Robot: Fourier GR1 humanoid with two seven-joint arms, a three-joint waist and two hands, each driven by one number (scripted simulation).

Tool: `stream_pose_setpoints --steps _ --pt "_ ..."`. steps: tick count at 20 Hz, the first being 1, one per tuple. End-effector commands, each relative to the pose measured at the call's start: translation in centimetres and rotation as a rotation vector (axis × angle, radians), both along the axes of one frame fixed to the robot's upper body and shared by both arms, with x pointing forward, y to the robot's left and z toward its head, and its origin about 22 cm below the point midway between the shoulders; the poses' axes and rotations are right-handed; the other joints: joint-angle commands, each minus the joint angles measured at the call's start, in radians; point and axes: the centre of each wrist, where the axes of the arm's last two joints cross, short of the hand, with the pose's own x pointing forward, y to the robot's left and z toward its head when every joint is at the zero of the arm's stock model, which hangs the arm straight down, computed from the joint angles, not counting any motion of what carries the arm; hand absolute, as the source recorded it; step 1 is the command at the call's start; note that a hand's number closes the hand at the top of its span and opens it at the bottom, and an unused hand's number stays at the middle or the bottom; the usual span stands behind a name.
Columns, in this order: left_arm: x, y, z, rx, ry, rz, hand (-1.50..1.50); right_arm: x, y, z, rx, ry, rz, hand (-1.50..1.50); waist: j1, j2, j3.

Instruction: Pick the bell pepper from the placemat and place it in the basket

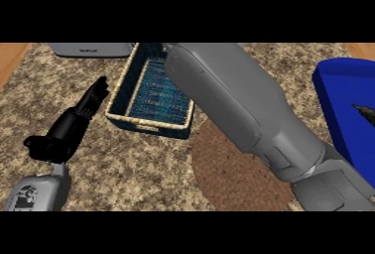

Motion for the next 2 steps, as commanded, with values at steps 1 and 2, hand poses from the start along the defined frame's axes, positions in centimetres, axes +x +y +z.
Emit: stream_pose_setpoints --steps 1,2 --pt "-0.3 0.6 0.1 -0.005 0.005 0.015 0.00 0.4 -1.9 -0.6 0.175 0.015 -0.036 -1.50 -0.014 -0.004 0.001" --pt "-0.1 0.6 0.6 -0.010 0.006 0.016 0.00 -0.1 -2.3 0.8 0.188 0.037 0.007 -1.50 -0.019 -0.006 0.001"
